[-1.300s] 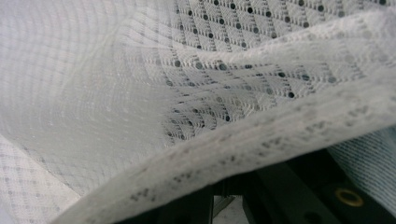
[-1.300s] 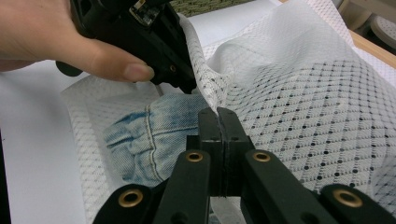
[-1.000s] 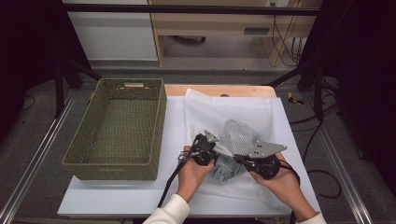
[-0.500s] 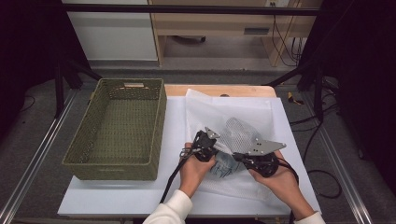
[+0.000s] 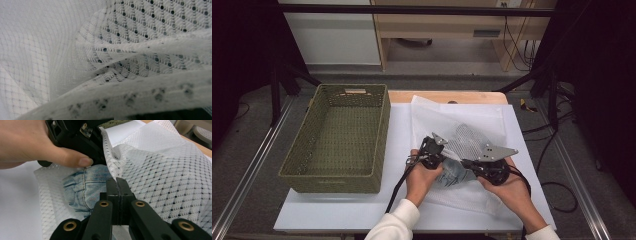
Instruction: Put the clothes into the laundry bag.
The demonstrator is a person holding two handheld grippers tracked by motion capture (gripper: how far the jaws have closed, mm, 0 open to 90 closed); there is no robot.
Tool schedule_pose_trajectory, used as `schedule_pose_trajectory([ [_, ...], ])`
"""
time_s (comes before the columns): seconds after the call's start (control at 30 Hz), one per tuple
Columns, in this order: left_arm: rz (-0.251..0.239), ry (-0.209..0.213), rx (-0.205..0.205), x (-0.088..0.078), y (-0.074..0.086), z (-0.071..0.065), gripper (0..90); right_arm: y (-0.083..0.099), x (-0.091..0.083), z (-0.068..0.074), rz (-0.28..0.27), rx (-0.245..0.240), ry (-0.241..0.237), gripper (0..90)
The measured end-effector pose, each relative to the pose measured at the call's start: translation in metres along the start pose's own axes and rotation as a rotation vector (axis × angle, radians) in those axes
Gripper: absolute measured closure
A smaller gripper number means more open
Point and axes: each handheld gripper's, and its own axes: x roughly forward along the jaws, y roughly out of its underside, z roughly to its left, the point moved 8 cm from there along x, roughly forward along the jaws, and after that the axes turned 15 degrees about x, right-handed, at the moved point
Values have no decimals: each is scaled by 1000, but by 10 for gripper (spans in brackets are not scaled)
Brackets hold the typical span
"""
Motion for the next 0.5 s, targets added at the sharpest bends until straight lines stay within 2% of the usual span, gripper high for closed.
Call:
schedule_pose_trajectory([
  [0.2, -15, 15, 1, -11, 5, -6, 900, -1, -3, 0, -11, 7, 1, 900],
  [0.4, -61, 32, -21, -37, 15, -7, 900, -2, -6, 1, -25, 13, -5, 900],
  [0.5, -71, 45, -2, -52, 19, -12, 900, -3, -6, 3, -27, 7, -6, 900],
])
